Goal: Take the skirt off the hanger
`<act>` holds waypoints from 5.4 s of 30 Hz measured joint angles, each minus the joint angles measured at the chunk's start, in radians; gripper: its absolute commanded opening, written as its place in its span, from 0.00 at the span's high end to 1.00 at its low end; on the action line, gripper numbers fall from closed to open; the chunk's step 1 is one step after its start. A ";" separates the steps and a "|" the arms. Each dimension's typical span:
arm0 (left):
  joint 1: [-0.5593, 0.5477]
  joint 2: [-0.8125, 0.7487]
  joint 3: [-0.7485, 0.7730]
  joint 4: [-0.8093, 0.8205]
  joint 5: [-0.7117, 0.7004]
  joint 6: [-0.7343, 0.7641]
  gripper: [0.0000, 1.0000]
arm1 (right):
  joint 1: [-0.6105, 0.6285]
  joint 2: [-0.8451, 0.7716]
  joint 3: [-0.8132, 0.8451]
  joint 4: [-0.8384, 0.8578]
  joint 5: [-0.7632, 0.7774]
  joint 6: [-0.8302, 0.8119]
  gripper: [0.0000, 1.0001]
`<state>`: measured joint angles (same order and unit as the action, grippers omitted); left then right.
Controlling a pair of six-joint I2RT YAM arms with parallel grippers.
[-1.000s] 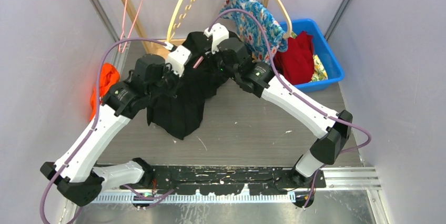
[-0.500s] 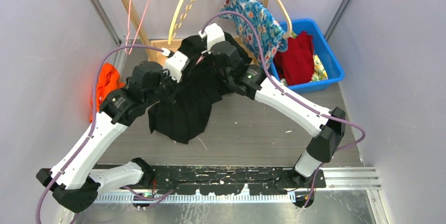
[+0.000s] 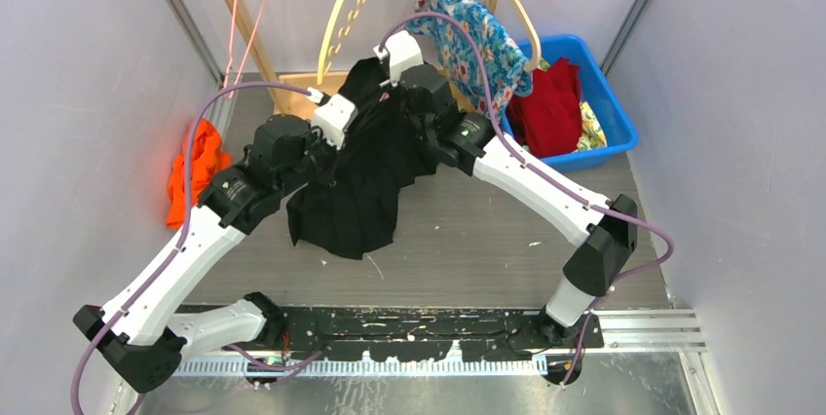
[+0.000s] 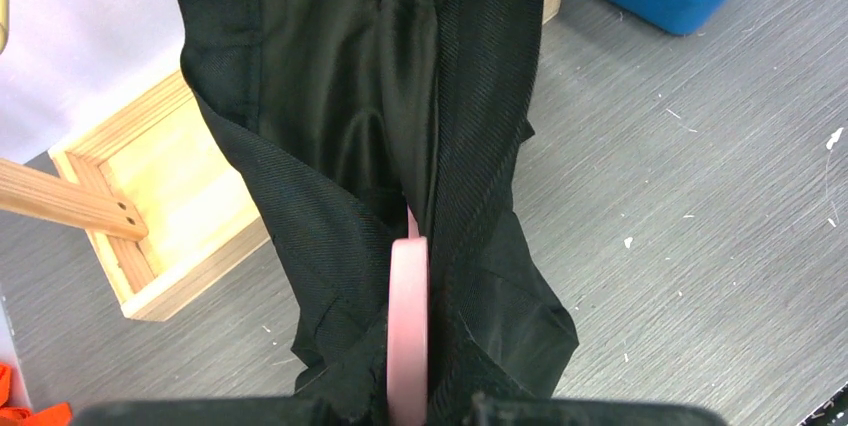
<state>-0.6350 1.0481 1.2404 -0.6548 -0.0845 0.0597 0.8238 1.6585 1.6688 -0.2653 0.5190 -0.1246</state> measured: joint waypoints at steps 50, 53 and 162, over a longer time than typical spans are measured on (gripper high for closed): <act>0.002 -0.049 -0.080 -0.042 -0.151 0.113 1.00 | -0.166 0.028 0.195 -0.210 -0.217 0.164 0.60; 0.002 -0.049 -0.079 -0.018 -0.162 0.115 1.00 | -0.166 0.047 0.193 -0.208 -0.310 0.289 0.60; 0.001 -0.124 -0.529 0.288 -0.117 -0.081 1.00 | -0.134 0.028 0.345 -0.077 -0.164 0.219 0.99</act>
<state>-0.6338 0.9245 0.7113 -0.3664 -0.2016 -0.0216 0.6903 1.6863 2.0136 -0.3424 0.3553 0.0948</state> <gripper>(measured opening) 0.059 0.111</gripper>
